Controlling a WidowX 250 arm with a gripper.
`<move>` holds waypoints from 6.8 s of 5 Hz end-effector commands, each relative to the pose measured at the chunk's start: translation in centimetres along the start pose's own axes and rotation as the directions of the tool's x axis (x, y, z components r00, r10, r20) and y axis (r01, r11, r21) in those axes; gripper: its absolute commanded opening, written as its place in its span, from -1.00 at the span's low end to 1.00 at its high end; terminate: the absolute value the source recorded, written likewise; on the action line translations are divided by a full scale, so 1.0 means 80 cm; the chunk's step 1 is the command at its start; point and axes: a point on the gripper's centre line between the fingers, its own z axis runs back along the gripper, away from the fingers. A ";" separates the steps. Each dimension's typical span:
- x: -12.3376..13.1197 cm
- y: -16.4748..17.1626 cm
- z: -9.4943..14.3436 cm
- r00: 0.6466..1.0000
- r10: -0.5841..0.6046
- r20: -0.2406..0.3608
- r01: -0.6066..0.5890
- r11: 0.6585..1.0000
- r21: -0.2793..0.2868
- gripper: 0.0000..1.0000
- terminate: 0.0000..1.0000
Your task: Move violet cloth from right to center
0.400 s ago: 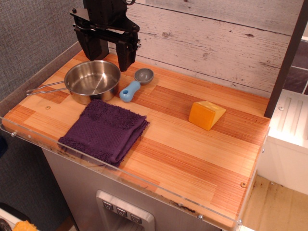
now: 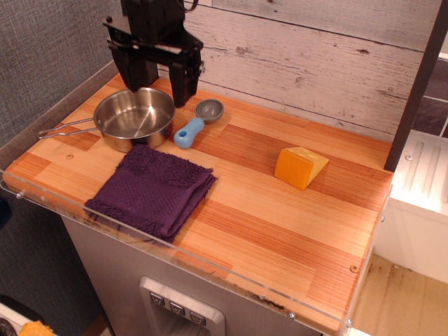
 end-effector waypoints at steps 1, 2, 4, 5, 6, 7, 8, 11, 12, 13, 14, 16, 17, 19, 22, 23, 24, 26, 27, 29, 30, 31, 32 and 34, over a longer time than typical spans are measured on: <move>-0.043 -0.008 -0.007 0.999 -0.032 0.005 0.032 0.999 0.030 1.00 -1.00; -0.057 -0.012 -0.025 1.000 -0.019 -0.015 0.020 0.999 0.044 1.00 -1.00; -0.053 -0.014 -0.058 1.000 -0.015 -0.024 0.016 0.999 0.049 1.00 -1.00; -0.049 -0.015 -0.061 1.000 -0.015 -0.019 0.015 0.999 0.040 1.00 -1.00; -0.055 -0.017 -0.069 0.999 -0.015 -0.028 0.016 0.999 0.044 1.00 -1.00; -0.068 -0.017 -0.080 0.999 -0.013 -0.046 0.016 0.999 0.051 1.00 -1.00; -0.082 -0.019 -0.090 0.998 -0.015 -0.064 0.018 0.999 0.048 1.00 -1.00; -0.108 -0.018 -0.130 0.986 0.006 -0.165 -0.004 1.000 0.012 1.00 -1.00; -0.111 -0.024 -0.135 0.983 -0.013 -0.185 0.013 1.000 -0.001 1.00 -1.00; -0.112 -0.038 -0.131 0.982 -0.052 -0.184 0.053 0.999 0.002 1.00 -1.00; -0.115 -0.060 -0.132 0.979 -0.076 -0.189 0.075 0.997 -0.011 1.00 -1.00; -0.118 -0.123 -0.129 0.981 -0.113 -0.159 0.101 0.992 -0.077 1.00 -1.00; -0.119 -0.164 -0.134 0.982 -0.112 -0.151 0.086 0.982 -0.169 1.00 -1.00; -0.126 -0.222 -0.143 0.971 -0.149 -0.188 0.110 0.973 -0.205 1.00 -1.00; -0.139 -0.256 -0.139 0.962 -0.180 -0.206 0.142 0.972 -0.188 1.00 -1.00; -0.127 -0.245 -0.100 0.978 -0.141 -0.156 0.125 0.986 -0.110 1.00 -1.00; -0.118 -0.237 -0.053 0.990 -0.115 -0.085 0.110 0.992 -0.060 1.00 -1.00; -0.116 -0.218 0.035 0.996 -0.089 0.022 0.090 0.994 -0.056 1.00 -1.00; -0.114 -0.179 0.049 0.999 -0.028 0.035 0.030 0.999 -0.045 1.00 -1.00; -0.067 -0.095 0.044 0.998 0.045 0.042 -0.045 0.999 -0.001 1.00 -1.00; -0.041 -0.059 0.032 0.997 0.072 0.036 -0.072 0.997 0.011 1.00 -1.00; -0.027 -0.041 0.022 0.997 0.076 0.029 -0.076 0.997 0.020 1.00 -1.00; -0.021 -0.038 0.018 0.997 0.066 0.027 -0.067 0.997 0.027 1.00 -1.00; -0.015 -0.034 0.014 0.999 0.042 0.033 -0.042 0.999 -0.011 1.00 -1.00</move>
